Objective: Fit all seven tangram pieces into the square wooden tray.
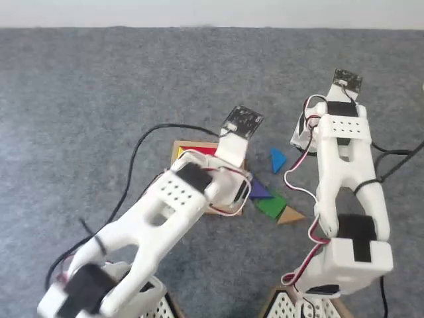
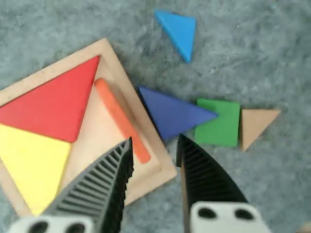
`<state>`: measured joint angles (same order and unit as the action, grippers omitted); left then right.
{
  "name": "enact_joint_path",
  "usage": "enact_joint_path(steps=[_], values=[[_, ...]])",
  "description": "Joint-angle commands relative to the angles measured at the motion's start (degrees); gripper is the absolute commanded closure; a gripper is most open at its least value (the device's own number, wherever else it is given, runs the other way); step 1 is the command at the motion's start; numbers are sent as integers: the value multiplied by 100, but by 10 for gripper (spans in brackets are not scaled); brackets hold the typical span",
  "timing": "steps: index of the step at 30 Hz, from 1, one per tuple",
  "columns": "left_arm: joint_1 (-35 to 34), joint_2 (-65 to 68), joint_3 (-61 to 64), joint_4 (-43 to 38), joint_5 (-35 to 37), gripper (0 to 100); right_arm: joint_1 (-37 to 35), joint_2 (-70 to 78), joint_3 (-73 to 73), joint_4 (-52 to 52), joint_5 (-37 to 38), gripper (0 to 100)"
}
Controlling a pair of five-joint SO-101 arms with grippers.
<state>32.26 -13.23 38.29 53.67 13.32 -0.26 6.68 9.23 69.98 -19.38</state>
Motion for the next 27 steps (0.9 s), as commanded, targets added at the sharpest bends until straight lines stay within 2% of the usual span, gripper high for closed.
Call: enact_joint_path(steps=[1,8,16,22,27], values=[[53,730,-716,35,273,845,84,13,-343,22,70,992],[-273,1433,-840,26,308,892,189,22,-343,13,70,992],[-686,273,-180,-53,70,897,189,31,-343,13,79,992],[-1055,-167,444,-879,79,895,171,31,-343,40,88,992],[-1011,-396,470,-738,114,895,171,31,-334,48,88,992]])
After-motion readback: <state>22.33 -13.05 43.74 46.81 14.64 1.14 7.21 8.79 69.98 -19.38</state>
